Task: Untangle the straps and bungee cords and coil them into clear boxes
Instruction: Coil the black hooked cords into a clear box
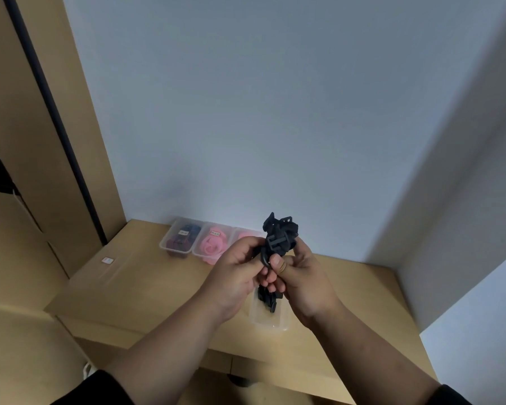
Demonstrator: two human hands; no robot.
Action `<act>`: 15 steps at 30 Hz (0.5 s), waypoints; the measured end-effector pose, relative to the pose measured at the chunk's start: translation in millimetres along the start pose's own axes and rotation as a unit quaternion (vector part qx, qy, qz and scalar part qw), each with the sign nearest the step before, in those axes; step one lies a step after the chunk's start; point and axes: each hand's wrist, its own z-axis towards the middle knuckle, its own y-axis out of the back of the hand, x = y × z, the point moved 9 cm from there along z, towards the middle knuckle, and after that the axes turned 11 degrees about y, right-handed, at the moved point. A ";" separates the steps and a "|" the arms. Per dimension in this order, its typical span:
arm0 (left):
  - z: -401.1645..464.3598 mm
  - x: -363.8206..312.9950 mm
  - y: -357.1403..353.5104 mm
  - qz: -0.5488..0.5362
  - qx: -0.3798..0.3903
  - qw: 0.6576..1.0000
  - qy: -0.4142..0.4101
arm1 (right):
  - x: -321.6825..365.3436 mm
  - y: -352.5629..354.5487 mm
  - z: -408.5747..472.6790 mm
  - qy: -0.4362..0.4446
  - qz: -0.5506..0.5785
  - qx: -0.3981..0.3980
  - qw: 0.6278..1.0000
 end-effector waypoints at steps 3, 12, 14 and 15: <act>-3.9 -1.2 -0.8 0.020 0.015 1.000 0.006 | 1.9 0.9 -3.8 0.016 -0.018 -0.009 1.000; -10.5 27.5 14.5 0.122 -0.019 0.992 0.026 | -12.1 9.9 -14.6 -0.040 -0.096 -0.007 0.995; -10.0 36.1 16.6 0.126 -0.005 0.991 0.051 | -17.6 14.9 -15.6 -0.053 -0.091 -0.011 0.994; -10.1 39.0 17.9 0.134 0.002 0.989 0.067 | -18.6 19.4 -15.6 -0.058 -0.087 -0.016 0.994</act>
